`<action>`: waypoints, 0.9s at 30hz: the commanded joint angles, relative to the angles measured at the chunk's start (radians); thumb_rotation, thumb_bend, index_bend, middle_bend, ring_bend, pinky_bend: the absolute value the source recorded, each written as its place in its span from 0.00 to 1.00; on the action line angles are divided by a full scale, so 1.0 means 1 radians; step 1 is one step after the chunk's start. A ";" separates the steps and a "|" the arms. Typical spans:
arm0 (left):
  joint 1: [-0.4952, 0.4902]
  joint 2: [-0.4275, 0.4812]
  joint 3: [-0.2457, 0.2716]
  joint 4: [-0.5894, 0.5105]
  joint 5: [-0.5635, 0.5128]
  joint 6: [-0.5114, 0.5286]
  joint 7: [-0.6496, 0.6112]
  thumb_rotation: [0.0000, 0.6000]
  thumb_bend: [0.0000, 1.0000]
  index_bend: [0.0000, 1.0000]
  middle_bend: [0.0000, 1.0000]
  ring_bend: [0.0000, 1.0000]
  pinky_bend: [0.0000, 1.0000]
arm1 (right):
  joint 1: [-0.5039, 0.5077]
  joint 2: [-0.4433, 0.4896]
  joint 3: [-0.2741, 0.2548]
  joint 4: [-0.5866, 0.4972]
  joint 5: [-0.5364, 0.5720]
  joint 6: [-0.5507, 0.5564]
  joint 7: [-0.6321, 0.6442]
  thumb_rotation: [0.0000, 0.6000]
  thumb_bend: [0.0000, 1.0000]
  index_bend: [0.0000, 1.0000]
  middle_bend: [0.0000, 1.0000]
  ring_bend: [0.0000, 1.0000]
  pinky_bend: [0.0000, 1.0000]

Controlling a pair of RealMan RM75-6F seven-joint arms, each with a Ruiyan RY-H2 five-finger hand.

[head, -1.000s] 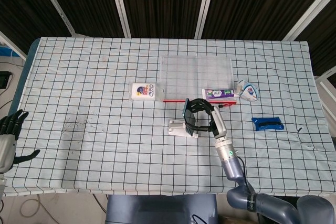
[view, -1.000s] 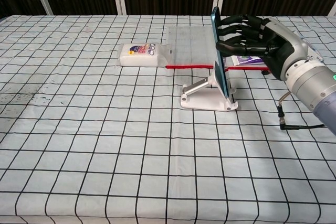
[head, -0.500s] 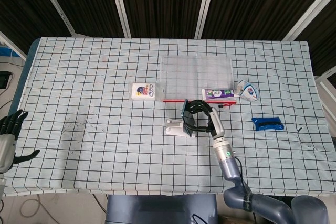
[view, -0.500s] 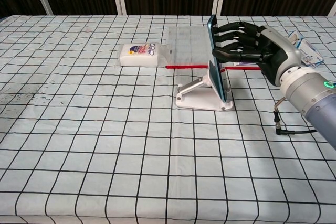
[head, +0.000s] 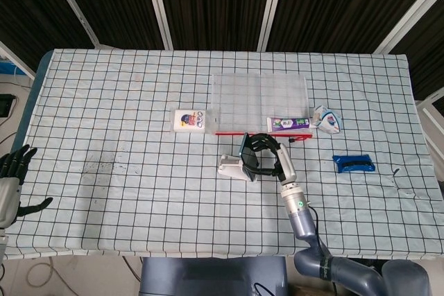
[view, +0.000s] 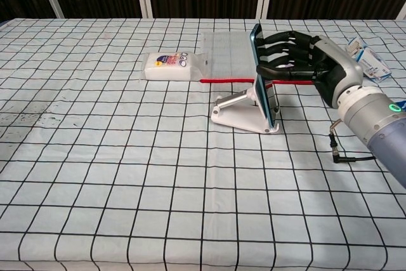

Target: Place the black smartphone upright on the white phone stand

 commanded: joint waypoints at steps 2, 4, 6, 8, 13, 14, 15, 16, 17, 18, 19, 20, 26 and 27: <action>0.000 0.000 0.000 0.000 0.000 0.001 -0.001 1.00 0.00 0.00 0.00 0.00 0.00 | -0.002 -0.005 0.000 0.007 -0.001 0.004 -0.003 1.00 0.31 0.56 0.46 0.41 0.44; 0.000 0.000 -0.001 0.000 0.000 0.001 -0.001 1.00 0.00 0.00 0.00 0.00 0.00 | -0.004 -0.008 0.000 0.009 -0.001 0.008 -0.006 1.00 0.29 0.55 0.46 0.40 0.43; 0.000 0.000 0.000 0.000 0.000 0.001 -0.001 1.00 0.00 0.00 0.00 0.00 0.00 | -0.005 -0.009 -0.002 0.010 -0.005 0.010 -0.007 1.00 0.26 0.54 0.45 0.39 0.42; 0.000 0.000 0.000 0.000 0.000 0.001 -0.002 1.00 0.00 0.00 0.00 0.00 0.00 | -0.006 -0.009 -0.003 0.010 -0.007 0.011 -0.007 1.00 0.23 0.52 0.43 0.38 0.41; 0.001 0.000 -0.001 -0.001 -0.001 0.001 -0.004 1.00 0.00 0.00 0.00 0.00 0.00 | -0.008 -0.009 -0.007 0.008 -0.008 0.009 -0.020 1.00 0.12 0.45 0.37 0.33 0.35; 0.001 0.000 -0.001 0.000 0.000 0.002 -0.005 1.00 0.00 0.00 0.00 0.00 0.00 | -0.009 -0.009 -0.007 0.007 -0.007 0.010 -0.024 1.00 0.11 0.43 0.36 0.32 0.33; 0.001 0.000 -0.001 0.000 0.000 0.002 -0.005 1.00 0.00 0.00 0.00 0.00 0.00 | -0.009 -0.010 -0.007 0.005 -0.007 0.011 -0.028 1.00 0.09 0.41 0.34 0.32 0.31; 0.001 0.000 -0.001 0.000 0.000 0.002 -0.005 1.00 0.00 0.00 0.00 0.00 0.00 | -0.009 -0.010 -0.008 0.004 -0.007 0.010 -0.032 1.00 0.09 0.39 0.33 0.31 0.30; 0.001 0.000 -0.001 0.000 0.001 0.002 -0.006 1.00 0.00 0.00 0.00 0.00 0.00 | -0.010 -0.010 -0.009 0.003 -0.008 0.011 -0.039 1.00 0.07 0.37 0.31 0.30 0.29; 0.001 0.000 -0.001 0.000 0.001 0.002 -0.005 1.00 0.00 0.00 0.00 0.00 0.00 | -0.010 -0.010 -0.010 0.002 -0.008 0.011 -0.046 1.00 0.06 0.35 0.29 0.29 0.27; 0.001 0.000 -0.001 0.000 0.001 0.002 -0.005 1.00 0.00 0.00 0.00 0.00 0.00 | -0.010 -0.010 -0.012 0.002 -0.009 0.011 -0.051 1.00 0.05 0.33 0.28 0.28 0.26; 0.001 0.000 -0.001 0.000 0.002 0.002 -0.006 1.00 0.00 0.00 0.00 0.00 0.00 | -0.011 -0.010 -0.013 0.000 -0.010 0.012 -0.057 1.00 0.04 0.31 0.26 0.26 0.25; 0.001 0.001 -0.001 0.000 0.004 0.004 -0.009 1.00 0.00 0.00 0.00 0.00 0.00 | -0.013 -0.004 -0.015 -0.019 -0.007 0.007 -0.083 1.00 0.00 0.20 0.18 0.20 0.20; 0.001 0.001 0.000 0.000 0.004 0.004 -0.009 1.00 0.00 0.00 0.00 0.00 0.00 | -0.013 -0.002 -0.016 -0.022 -0.006 0.005 -0.087 1.00 0.00 0.18 0.17 0.18 0.20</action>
